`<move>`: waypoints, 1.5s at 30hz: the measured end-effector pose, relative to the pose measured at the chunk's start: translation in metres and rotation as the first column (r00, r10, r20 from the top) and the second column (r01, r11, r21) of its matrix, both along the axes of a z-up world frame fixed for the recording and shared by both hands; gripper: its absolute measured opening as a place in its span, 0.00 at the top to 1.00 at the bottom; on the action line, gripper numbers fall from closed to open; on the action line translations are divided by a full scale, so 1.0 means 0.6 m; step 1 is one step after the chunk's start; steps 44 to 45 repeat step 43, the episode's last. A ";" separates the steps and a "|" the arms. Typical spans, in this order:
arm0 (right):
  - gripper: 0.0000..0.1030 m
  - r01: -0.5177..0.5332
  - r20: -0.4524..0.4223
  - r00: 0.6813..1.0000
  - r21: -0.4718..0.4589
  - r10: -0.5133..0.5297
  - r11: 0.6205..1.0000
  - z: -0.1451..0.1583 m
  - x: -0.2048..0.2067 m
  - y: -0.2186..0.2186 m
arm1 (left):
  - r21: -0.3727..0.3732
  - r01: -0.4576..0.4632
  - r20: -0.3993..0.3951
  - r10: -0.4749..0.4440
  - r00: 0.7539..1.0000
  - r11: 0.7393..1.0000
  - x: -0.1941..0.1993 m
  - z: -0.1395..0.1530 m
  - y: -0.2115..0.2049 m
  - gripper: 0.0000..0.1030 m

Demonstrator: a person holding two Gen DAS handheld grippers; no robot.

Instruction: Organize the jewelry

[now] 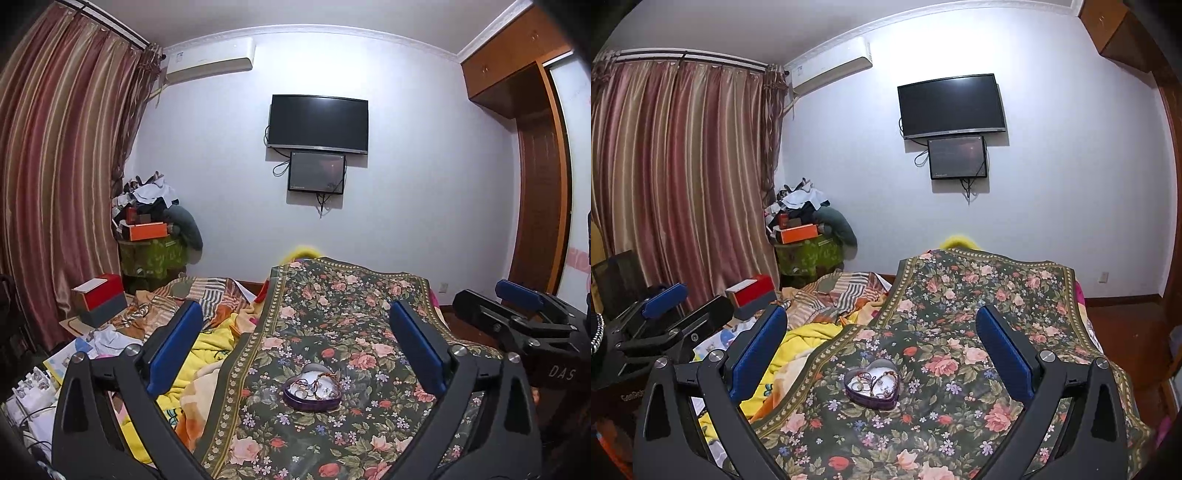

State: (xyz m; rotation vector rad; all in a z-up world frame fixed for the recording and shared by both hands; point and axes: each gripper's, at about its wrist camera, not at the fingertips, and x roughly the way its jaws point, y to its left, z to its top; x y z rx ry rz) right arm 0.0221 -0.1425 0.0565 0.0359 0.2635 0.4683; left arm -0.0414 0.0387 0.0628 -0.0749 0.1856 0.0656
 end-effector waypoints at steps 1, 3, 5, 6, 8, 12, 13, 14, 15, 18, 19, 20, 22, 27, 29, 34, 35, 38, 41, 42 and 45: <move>0.02 -0.001 -0.002 1.000 0.002 0.001 1.000 0.001 0.000 -0.001 | -0.004 0.000 -0.004 0.000 1.000 1.000 0.001 -0.001 0.001 0.01; 0.02 -0.002 -0.004 1.000 0.004 0.002 1.000 0.001 0.001 -0.001 | -0.008 0.000 -0.010 0.000 1.000 1.000 0.003 -0.001 0.002 0.00; 0.02 -0.002 -0.005 1.000 0.003 0.002 1.000 0.001 0.001 -0.001 | -0.011 -0.007 -0.015 0.007 1.000 1.000 0.004 -0.002 0.004 0.00; 0.02 -0.003 -0.005 1.000 0.003 0.003 1.000 0.001 0.001 -0.001 | -0.013 -0.010 -0.017 0.010 1.000 1.000 0.003 -0.003 0.005 0.00; 0.01 -0.004 -0.005 1.000 0.003 0.004 1.000 0.001 0.002 -0.001 | -0.018 -0.014 -0.021 0.014 1.000 1.000 0.004 -0.005 0.007 0.00; 0.01 -0.003 -0.005 1.000 0.003 0.003 1.000 0.000 0.002 -0.001 | -0.024 -0.019 -0.026 0.019 0.999 1.000 0.006 -0.007 0.012 0.00; 0.01 -0.002 -0.005 1.000 0.003 0.002 1.000 0.001 0.002 -0.001 | -0.025 -0.017 -0.029 0.017 0.999 1.000 0.007 -0.008 0.014 0.00; 0.01 -0.003 -0.006 1.000 0.003 0.003 1.000 0.000 0.002 -0.001 | -0.028 -0.013 -0.032 0.012 0.999 1.000 0.008 -0.008 0.015 0.00; 0.01 -0.004 -0.007 1.000 0.005 0.004 1.000 0.001 0.002 -0.001 | -0.031 -0.007 -0.035 0.006 0.999 0.999 0.010 -0.009 0.016 0.00; 0.01 -0.003 -0.006 1.000 0.004 0.003 1.000 0.000 0.002 -0.001 | -0.036 0.007 -0.042 -0.008 0.999 0.999 0.012 -0.010 0.016 0.00; 0.01 -0.003 -0.006 1.000 0.003 0.003 1.000 0.000 0.002 -0.001 | -0.037 0.008 -0.043 -0.010 0.999 0.999 0.013 -0.011 0.016 0.00; 0.01 -0.003 -0.006 1.000 0.003 0.003 1.000 0.000 0.002 -0.001 | -0.038 0.007 -0.043 -0.009 0.999 0.999 0.013 -0.011 0.017 0.00; 0.01 -0.001 -0.007 1.000 0.004 0.001 1.000 0.000 0.002 -0.001 | -0.041 0.008 -0.045 -0.010 0.999 0.999 0.013 -0.012 0.018 0.00; 0.01 0.001 -0.009 1.000 0.007 -0.001 1.000 0.001 0.001 -0.001 | -0.042 0.008 -0.050 -0.010 0.999 0.999 0.014 -0.014 0.016 0.00; 0.01 0.000 -0.009 1.000 0.007 0.000 1.000 0.001 0.001 -0.001 | -0.043 0.012 -0.051 -0.014 0.999 0.999 0.015 -0.014 0.016 0.01; 0.01 0.000 -0.009 1.000 0.006 0.000 1.000 0.001 0.000 -0.001 | -0.037 0.013 -0.054 -0.015 0.998 0.999 0.015 -0.015 0.014 0.00; 0.01 0.001 -0.009 1.000 0.006 -0.001 1.000 0.001 0.001 -0.001 | -0.037 0.011 -0.054 -0.013 0.998 0.999 0.015 -0.016 0.014 0.00; 0.01 0.001 -0.010 1.000 0.007 -0.001 1.000 0.001 0.001 -0.001 | -0.041 0.014 -0.055 -0.016 0.998 0.999 0.016 -0.016 0.014 0.00; 0.01 0.000 -0.012 1.000 0.008 0.000 1.000 -0.001 0.001 -0.001 | -0.042 0.015 -0.055 -0.017 0.998 0.999 0.016 -0.017 0.015 0.00; 0.01 0.000 -0.013 1.000 0.008 0.000 1.000 -0.001 0.002 -0.001 | -0.041 0.014 -0.056 -0.017 0.998 0.999 0.016 -0.017 0.015 0.00; 0.01 0.000 -0.014 1.000 0.007 0.000 1.000 -0.001 0.001 0.000 | -0.040 0.015 -0.058 -0.017 0.998 0.999 0.016 -0.017 0.015 0.00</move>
